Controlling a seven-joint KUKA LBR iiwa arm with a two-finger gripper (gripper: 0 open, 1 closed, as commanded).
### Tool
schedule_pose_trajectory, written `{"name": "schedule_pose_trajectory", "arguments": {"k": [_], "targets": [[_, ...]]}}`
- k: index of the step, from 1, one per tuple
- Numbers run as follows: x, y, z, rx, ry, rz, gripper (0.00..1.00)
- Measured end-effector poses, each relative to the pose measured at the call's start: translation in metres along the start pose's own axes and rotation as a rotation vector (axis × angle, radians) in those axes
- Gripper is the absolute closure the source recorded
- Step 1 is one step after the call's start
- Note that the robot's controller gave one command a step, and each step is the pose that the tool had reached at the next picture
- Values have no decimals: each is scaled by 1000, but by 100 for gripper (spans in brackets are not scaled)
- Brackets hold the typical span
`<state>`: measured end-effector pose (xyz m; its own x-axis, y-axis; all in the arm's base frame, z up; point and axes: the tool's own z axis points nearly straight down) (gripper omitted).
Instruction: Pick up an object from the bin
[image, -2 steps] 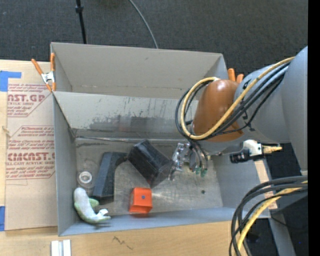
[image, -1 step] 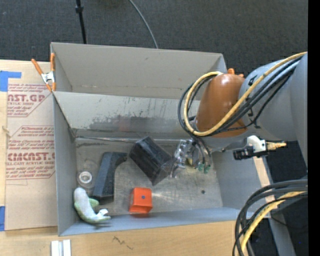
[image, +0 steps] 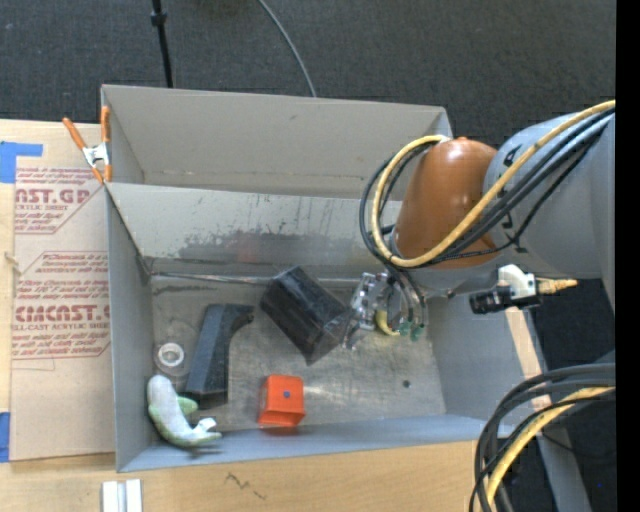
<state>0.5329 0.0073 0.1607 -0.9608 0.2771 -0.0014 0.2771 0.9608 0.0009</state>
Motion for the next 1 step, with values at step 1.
{"name": "schedule_pose_trajectory", "arguments": {"k": [1], "targets": [[0, 0, -7, 0, 0, 0, 100]]}}
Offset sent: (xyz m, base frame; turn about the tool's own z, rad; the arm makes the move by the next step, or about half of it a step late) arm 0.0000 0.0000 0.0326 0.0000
